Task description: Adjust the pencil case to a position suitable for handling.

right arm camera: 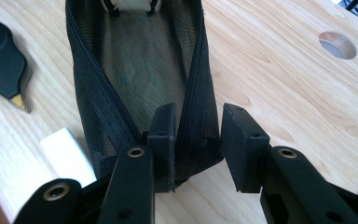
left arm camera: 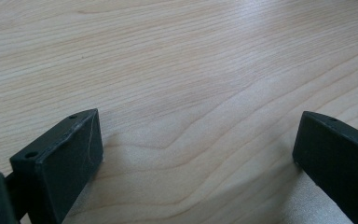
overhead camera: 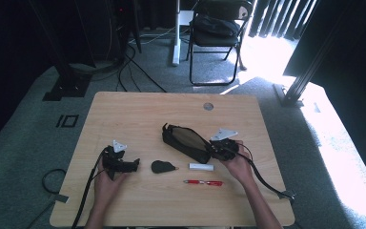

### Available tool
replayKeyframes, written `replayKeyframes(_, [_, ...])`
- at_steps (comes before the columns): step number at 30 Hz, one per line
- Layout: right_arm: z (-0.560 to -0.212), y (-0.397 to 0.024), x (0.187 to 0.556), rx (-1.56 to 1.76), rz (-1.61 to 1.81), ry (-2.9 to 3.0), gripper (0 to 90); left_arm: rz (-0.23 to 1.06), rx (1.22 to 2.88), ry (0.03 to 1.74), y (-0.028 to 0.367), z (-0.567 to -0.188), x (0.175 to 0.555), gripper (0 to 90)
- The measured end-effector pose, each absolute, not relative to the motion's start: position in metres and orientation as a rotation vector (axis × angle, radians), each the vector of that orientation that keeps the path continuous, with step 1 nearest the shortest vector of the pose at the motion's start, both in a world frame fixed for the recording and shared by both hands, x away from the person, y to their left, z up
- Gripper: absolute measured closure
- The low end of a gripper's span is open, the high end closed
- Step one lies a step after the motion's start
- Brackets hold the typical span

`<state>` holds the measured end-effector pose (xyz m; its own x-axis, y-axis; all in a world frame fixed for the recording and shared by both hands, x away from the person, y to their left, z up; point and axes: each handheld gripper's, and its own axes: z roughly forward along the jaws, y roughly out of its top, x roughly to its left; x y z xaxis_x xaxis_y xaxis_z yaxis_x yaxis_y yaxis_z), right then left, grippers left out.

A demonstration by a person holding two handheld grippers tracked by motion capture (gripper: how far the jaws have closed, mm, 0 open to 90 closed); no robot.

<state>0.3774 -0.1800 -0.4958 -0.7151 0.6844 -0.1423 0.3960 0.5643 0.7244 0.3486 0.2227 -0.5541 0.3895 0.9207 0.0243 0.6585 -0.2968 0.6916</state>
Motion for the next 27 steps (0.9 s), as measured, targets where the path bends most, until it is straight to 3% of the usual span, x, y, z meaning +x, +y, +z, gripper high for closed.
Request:
replayKeyframes(8, [-0.497,-0.195,0.370,0.911,0.982,2.379,62.7,0.570,2.054,1.348,0.223,-0.554,0.349,1.9])
replayKeyframes(14, [-0.491,-0.203,0.365,0.943,1.044,2.330,48.3,0.570,2.055,1.348,0.223,-0.554,0.349,1.9])
replayKeyframes(22, [-0.481,-0.210,0.347,0.918,1.113,2.297,45.1,0.570,2.055,1.348,0.223,-0.554,0.349,1.9])
replayKeyframes(27, [-0.481,-0.210,0.335,0.895,1.119,2.309,47.8,0.570,2.054,1.348,0.223,-0.554,0.349,1.9])
